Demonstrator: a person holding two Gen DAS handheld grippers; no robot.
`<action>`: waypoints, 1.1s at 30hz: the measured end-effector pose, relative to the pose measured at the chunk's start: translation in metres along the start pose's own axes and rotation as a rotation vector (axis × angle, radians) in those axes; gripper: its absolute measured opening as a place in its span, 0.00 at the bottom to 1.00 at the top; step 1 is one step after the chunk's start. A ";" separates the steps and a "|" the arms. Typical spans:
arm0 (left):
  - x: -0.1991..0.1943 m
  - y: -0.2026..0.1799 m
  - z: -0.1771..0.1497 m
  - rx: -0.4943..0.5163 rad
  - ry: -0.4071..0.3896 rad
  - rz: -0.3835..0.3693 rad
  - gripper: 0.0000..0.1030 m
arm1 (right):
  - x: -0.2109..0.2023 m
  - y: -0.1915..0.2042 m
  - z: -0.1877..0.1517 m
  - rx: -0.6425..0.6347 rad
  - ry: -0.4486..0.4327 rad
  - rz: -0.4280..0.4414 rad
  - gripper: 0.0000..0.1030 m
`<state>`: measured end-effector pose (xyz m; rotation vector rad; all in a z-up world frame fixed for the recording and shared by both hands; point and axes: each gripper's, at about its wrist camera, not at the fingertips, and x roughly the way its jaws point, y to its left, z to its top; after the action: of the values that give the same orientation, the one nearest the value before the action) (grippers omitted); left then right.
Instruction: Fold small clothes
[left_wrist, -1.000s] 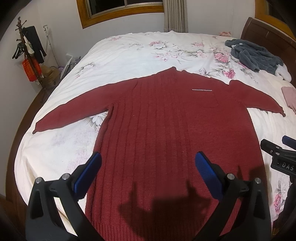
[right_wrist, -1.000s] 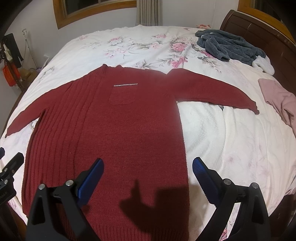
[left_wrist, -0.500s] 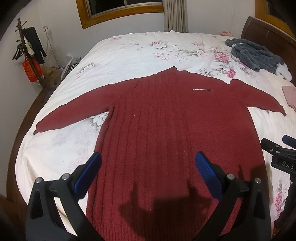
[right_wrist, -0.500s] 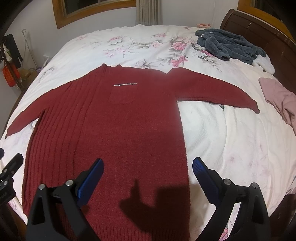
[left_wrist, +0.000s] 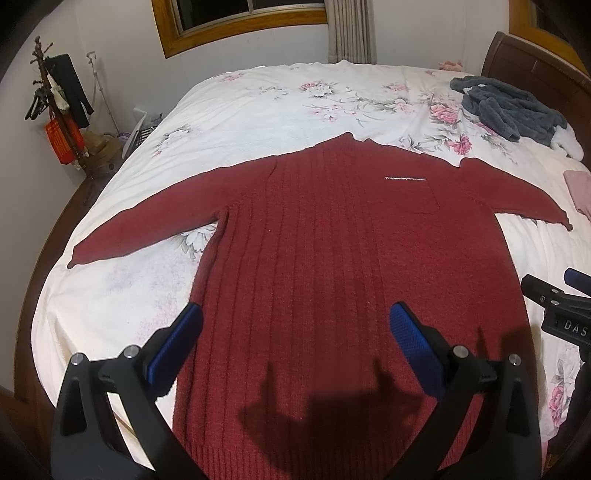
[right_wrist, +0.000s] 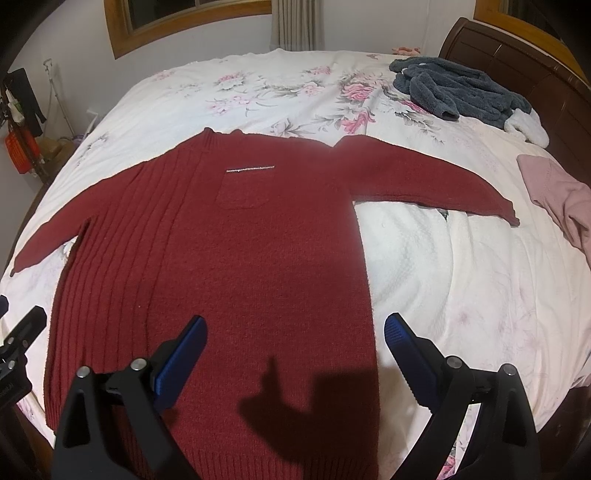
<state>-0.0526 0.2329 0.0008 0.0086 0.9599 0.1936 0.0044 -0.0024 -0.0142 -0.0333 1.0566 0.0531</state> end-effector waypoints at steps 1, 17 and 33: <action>0.000 0.000 0.000 0.000 0.000 0.001 0.97 | 0.000 0.000 0.000 0.000 0.000 0.000 0.94; 0.003 -0.002 -0.001 -0.004 0.011 0.005 0.97 | 0.001 0.000 0.000 0.001 0.000 0.000 0.94; 0.064 -0.047 0.050 0.012 0.007 -0.045 0.97 | 0.039 -0.115 0.055 0.132 -0.031 -0.106 0.94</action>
<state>0.0314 0.2014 -0.0265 -0.0025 0.9669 0.1468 0.0781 -0.1130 -0.0211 0.0308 1.0243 -0.1122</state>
